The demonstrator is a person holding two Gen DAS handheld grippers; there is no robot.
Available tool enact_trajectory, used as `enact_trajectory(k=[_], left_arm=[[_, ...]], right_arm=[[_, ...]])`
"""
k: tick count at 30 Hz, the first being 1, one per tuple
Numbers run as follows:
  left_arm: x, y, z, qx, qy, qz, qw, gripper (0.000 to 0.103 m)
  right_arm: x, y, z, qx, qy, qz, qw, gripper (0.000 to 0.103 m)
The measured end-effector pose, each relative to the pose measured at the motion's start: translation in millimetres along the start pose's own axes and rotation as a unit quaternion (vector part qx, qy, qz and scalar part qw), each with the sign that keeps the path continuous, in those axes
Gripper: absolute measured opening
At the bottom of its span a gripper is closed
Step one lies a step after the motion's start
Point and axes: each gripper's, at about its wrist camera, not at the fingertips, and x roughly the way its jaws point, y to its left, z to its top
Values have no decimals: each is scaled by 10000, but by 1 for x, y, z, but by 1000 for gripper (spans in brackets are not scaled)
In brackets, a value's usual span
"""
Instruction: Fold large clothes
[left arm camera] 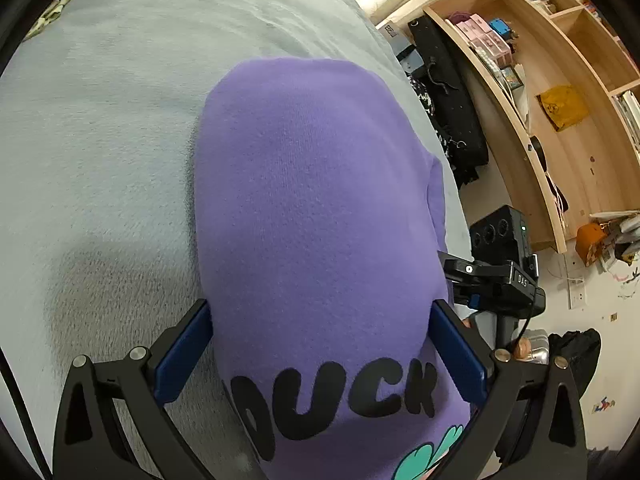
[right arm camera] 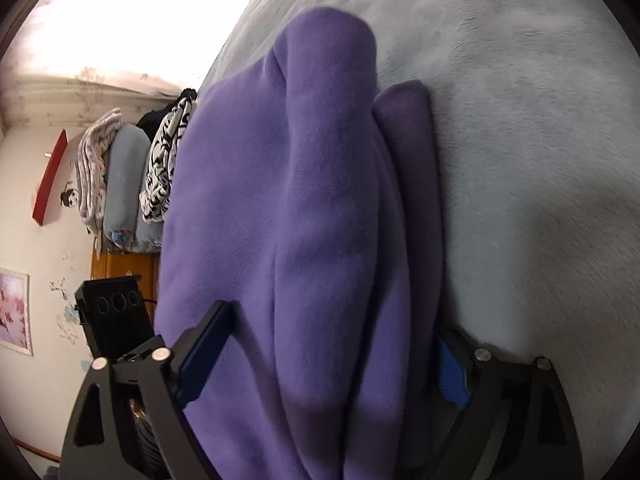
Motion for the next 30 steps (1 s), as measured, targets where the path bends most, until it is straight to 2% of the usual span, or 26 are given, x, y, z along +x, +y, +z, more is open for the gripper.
enact_trajectory(k=[3,8,13,14,15,17,19,22,25,30], left_arm=[[3,-2,1,0,-18,-68,10000,103],[9,-2,0,-11,-92,-146,9999,103],[10,-7,0,27,-122,-54,9999,103],[6,-5,-2,38,-127,-39,9999,103],[6,-6,-2,52,-131,3,9999,103],[4,-10,-2,143,-166,122,9997,103],[-1,-15,-3,298,-232,262,9989,100],[-11,-29,-4,581,-380,451,9966,94],[-29,-42,-5,824,-582,618,9930,91],[-77,-53,0,883,-906,784,9889,90]], right_arm=[[7,-2,1,-1,87,35,10000,97],[10,0,0,-7,121,15,9999,98],[8,5,-2,-131,56,-136,9998,97],[7,8,-4,-181,-11,-195,9996,95],[6,11,-6,-231,-55,-206,9995,88],[1,15,-8,-302,-169,-270,9990,79],[-5,25,-13,-419,-287,-349,9981,62],[-13,45,-20,-666,-478,-680,9943,51],[-18,67,-29,-829,-645,-939,9900,46],[-22,101,-46,-847,-864,-810,9893,45]])
